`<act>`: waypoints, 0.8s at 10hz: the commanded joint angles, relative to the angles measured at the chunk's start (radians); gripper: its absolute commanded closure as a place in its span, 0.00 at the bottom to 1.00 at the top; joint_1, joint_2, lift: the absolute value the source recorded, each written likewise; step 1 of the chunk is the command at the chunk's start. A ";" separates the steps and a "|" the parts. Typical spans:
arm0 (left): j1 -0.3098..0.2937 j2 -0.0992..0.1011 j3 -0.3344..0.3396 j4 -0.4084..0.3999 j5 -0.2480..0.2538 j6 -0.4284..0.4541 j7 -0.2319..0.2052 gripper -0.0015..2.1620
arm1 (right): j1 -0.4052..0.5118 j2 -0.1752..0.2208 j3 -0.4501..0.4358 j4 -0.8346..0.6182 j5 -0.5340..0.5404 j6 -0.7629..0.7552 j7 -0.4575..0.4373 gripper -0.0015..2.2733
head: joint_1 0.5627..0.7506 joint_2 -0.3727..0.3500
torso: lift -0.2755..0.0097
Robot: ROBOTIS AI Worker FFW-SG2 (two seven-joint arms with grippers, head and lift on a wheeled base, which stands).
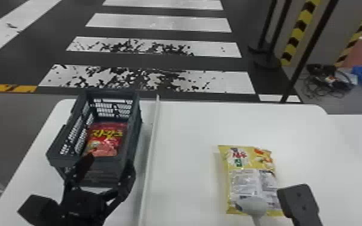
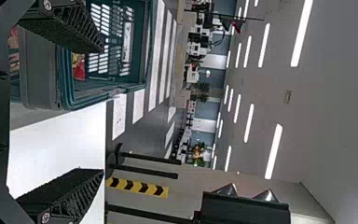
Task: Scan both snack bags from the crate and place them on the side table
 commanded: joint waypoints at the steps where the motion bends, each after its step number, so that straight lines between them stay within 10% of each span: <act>1: 0.000 -0.001 0.000 0.000 0.000 0.000 0.000 0.04 | -0.003 0.000 -0.002 0.005 0.000 0.002 0.000 0.99 | 0.70 0.47 | 0.63; 8: -0.003 -0.004 -0.001 0.000 -0.003 0.003 0.000 0.04 | -0.014 0.002 -0.005 0.010 0.003 0.002 -0.012 0.99 | 0.70 0.45 | 0.63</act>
